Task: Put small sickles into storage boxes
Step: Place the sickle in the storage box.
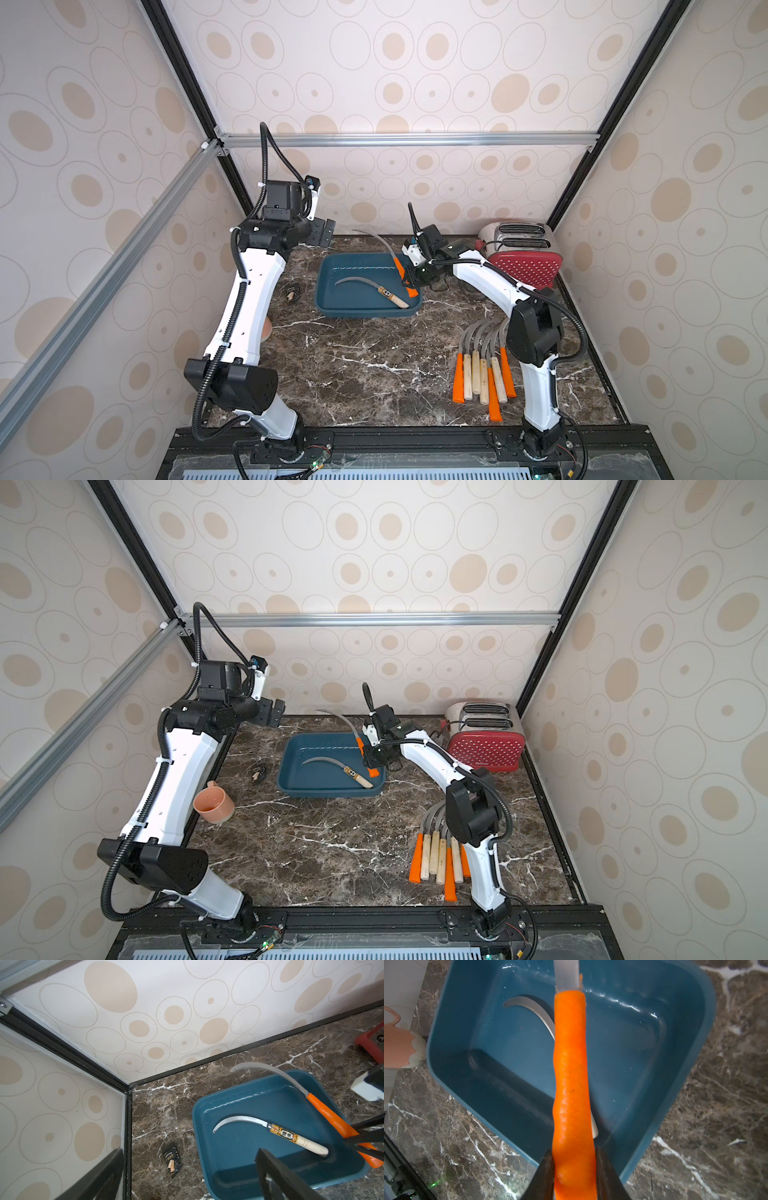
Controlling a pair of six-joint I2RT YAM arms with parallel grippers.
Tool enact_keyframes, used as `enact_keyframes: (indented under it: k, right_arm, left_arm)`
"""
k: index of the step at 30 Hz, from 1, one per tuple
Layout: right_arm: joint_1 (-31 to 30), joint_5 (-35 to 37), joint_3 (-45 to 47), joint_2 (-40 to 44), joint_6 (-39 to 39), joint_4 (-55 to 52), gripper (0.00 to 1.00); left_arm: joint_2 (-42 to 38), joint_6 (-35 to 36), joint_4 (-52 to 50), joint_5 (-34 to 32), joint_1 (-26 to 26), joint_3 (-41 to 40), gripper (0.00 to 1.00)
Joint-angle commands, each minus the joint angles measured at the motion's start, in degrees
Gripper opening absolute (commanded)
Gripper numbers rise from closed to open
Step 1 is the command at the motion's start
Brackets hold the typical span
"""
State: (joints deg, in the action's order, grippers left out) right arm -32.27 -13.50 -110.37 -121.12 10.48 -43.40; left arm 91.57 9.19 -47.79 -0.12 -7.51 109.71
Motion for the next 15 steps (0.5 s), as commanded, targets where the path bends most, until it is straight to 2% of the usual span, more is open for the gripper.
enact_keyframes:
  k: [1,8,15]
  right_arm:
    - [-1.3,0.6,-4.5,-3.2,-4.6,-4.0,0.00]
    - [-3.2,4.8,-12.1,-9.2,-8.4,-8.8,0.00]
    - [-4.2,8.6,-15.9,-12.5,-10.7,-11.5,0.00]
  left_arm:
    - [-2.3,0.1,-1.5,-0.2,0.1,1.0,0.99]
    - [-3.8,1.3,-0.8,-0.6,0.4,-0.9,0.99]
    - [-4.4,1.0,-0.6,0.1,0.4,-1.7,0.99]
